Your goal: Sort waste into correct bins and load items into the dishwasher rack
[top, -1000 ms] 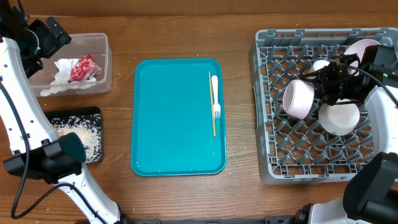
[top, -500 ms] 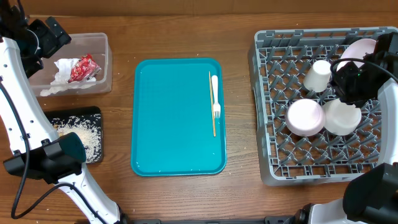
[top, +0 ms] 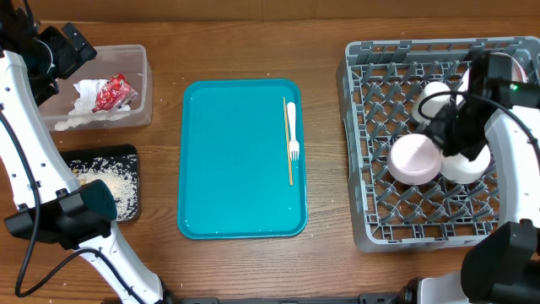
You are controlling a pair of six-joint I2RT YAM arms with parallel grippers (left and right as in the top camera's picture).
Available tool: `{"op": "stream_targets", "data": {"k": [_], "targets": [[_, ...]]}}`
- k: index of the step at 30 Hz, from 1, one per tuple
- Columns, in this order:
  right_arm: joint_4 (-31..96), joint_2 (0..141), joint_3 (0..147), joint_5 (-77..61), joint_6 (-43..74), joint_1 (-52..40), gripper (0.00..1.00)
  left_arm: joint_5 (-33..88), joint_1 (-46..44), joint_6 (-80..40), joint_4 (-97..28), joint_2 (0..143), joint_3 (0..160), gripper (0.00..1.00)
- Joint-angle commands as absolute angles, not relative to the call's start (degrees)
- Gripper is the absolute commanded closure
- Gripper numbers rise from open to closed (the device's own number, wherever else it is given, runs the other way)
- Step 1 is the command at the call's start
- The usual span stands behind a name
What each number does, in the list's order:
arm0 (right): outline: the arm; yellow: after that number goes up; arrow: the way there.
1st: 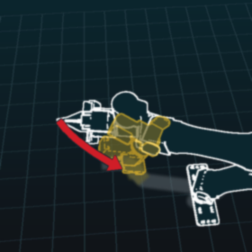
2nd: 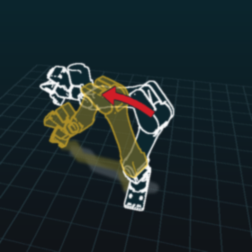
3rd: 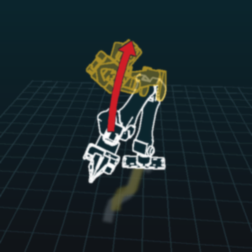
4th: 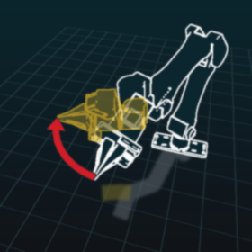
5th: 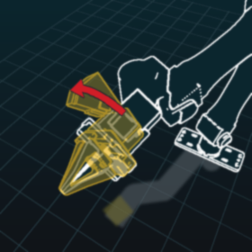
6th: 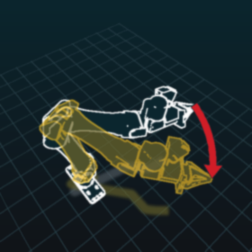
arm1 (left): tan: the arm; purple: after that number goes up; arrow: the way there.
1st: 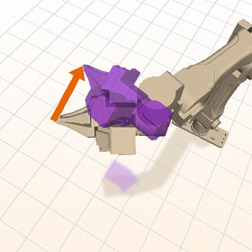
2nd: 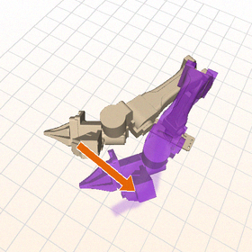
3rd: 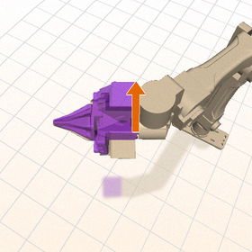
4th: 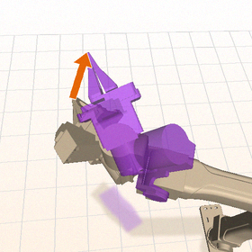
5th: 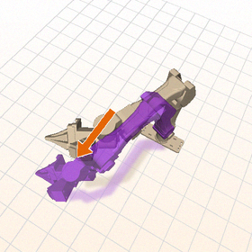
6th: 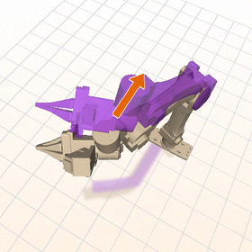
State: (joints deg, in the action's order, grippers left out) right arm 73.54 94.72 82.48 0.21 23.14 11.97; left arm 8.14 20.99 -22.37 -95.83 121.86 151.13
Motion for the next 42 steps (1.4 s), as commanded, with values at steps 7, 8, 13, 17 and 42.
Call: {"op": "stream_targets", "data": {"k": [7,8,13,17,42], "targets": [[70.32,93.56,79.02,3.33,25.52,12.86,0.96,8.43,20.6,-22.74,-95.72,121.86,151.13,0.0],[70.26,93.56,79.0,2.76,25.5,12.86,0.96,8.43,20.6,-22.74,-95.74,121.86,151.13,0.0],[69.71,93.6,77.08,1.39,25.32,12.82,0.96,8.43,20.6,-22.74,-95.72,121.86,151.13,0.0],[65.8,93.6,72.1,1.37,25.34,12.82,0.96,8.43,20.6,-22.74,-95.72,121.86,151.13,0.0],[69.82,93.41,84.01,12.84,28.75,20.21,0.48,8.43,20.6,-22.74,-95.72,121.86,151.13,0.0]]}}
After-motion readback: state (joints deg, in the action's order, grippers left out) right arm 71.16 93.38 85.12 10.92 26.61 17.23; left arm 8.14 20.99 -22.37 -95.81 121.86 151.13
